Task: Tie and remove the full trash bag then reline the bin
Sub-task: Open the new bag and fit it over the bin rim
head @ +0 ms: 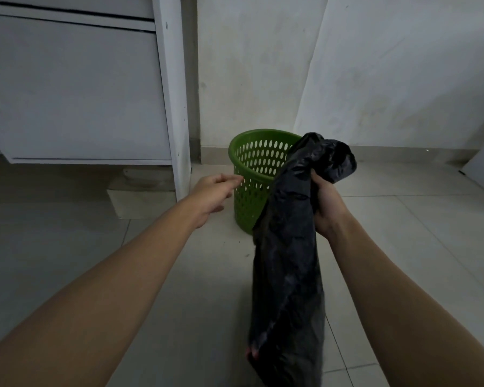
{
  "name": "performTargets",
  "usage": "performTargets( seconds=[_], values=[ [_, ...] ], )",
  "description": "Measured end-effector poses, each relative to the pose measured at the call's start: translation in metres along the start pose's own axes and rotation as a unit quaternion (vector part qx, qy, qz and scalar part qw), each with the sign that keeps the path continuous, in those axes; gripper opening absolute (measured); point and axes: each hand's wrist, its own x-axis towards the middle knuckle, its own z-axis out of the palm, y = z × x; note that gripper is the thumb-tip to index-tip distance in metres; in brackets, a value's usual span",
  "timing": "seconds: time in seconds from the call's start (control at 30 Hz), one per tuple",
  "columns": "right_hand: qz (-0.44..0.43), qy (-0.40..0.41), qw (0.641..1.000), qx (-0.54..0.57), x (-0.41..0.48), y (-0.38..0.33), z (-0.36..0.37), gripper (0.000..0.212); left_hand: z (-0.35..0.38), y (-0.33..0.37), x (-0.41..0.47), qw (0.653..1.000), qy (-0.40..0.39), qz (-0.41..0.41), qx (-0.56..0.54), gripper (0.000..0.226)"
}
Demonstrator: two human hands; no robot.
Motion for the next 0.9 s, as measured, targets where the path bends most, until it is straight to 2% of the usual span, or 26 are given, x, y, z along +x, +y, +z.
performTargets(
  seconds=[0.07, 0.13, 0.17, 0.2, 0.23, 0.27, 0.33, 0.4, 0.5, 0.6, 0.67, 0.7, 0.77, 0.8, 0.83, 0.87, 0.9],
  values=[
    [-0.018, -0.028, 0.999, 0.010, -0.002, -0.007, 0.002, 0.040, 0.004, -0.013, -0.003, 0.995, -0.011, -0.079, 0.064, 0.053],
    [-0.048, -0.045, 0.998, 0.022, -0.006, -0.013, 0.014, 0.056, 0.014, -0.030, -0.010, 0.970, -0.096, -0.210, 0.070, 0.089],
    [-0.061, -0.054, 0.996, 0.038, -0.005, -0.013, 0.019, 0.062, 0.021, -0.036, -0.014, 0.951, -0.157, -0.264, 0.032, 0.098],
    [-0.070, -0.043, 0.996, 0.043, -0.003, -0.013, 0.025, 0.062, 0.028, -0.039, -0.016, 0.933, -0.215, -0.288, -0.021, 0.097],
    [-0.073, -0.026, 0.996, 0.041, 0.000, -0.011, 0.028, 0.058, 0.036, -0.038, -0.017, 0.923, -0.256, -0.278, -0.070, 0.087],
    [-0.072, 0.002, 0.996, 0.043, 0.003, -0.009, 0.030, 0.053, 0.044, -0.032, -0.016, 0.926, -0.264, -0.246, -0.110, 0.074],
    [-0.064, 0.060, 0.995, 0.056, 0.009, -0.004, 0.026, 0.048, 0.057, -0.014, -0.014, 0.951, -0.198, -0.180, -0.157, 0.046],
    [-0.059, 0.128, 0.987, 0.074, 0.017, -0.002, 0.009, 0.047, 0.060, -0.003, -0.007, 0.973, -0.079, -0.137, -0.166, 0.035],
    [-0.046, 0.253, 0.966, -0.018, 0.021, -0.002, -0.018, 0.041, 0.044, -0.009, 0.002, 0.987, 0.065, -0.077, -0.124, 0.035],
    [0.019, 0.312, 0.928, -0.205, 0.023, 0.003, -0.044, 0.044, 0.022, -0.019, 0.004, 0.982, 0.131, -0.044, -0.125, 0.055],
    [0.076, 0.282, 0.882, -0.370, 0.022, 0.005, -0.051, 0.048, 0.014, -0.019, 0.004, 0.981, 0.158, -0.021, -0.114, 0.060],
    [0.096, 0.259, 0.832, -0.481, 0.022, 0.005, -0.052, 0.051, 0.013, -0.017, 0.005, 0.981, 0.167, -0.002, -0.095, 0.059],
    [0.080, 0.222, 0.672, -0.702, 0.022, 0.002, -0.048, 0.062, 0.016, -0.012, 0.005, 0.983, 0.171, 0.036, -0.047, 0.058],
    [0.037, 0.221, 0.623, -0.749, 0.021, 0.000, -0.040, 0.070, 0.020, -0.008, 0.004, 0.984, 0.171, 0.053, -0.020, 0.055],
    [-0.019, 0.225, 0.627, -0.746, 0.020, -0.002, -0.029, 0.075, 0.025, -0.003, 0.001, 0.983, 0.169, 0.072, 0.012, 0.051],
    [-0.073, 0.211, 0.683, -0.695, 0.018, -0.004, -0.016, 0.078, 0.031, 0.003, -0.002, 0.980, 0.166, 0.094, 0.055, 0.046],
    [-0.108, 0.171, 0.762, -0.615, 0.018, -0.007, -0.003, 0.078, 0.037, 0.010, -0.005, 0.975, 0.161, 0.119, 0.100, 0.040]
  ],
)
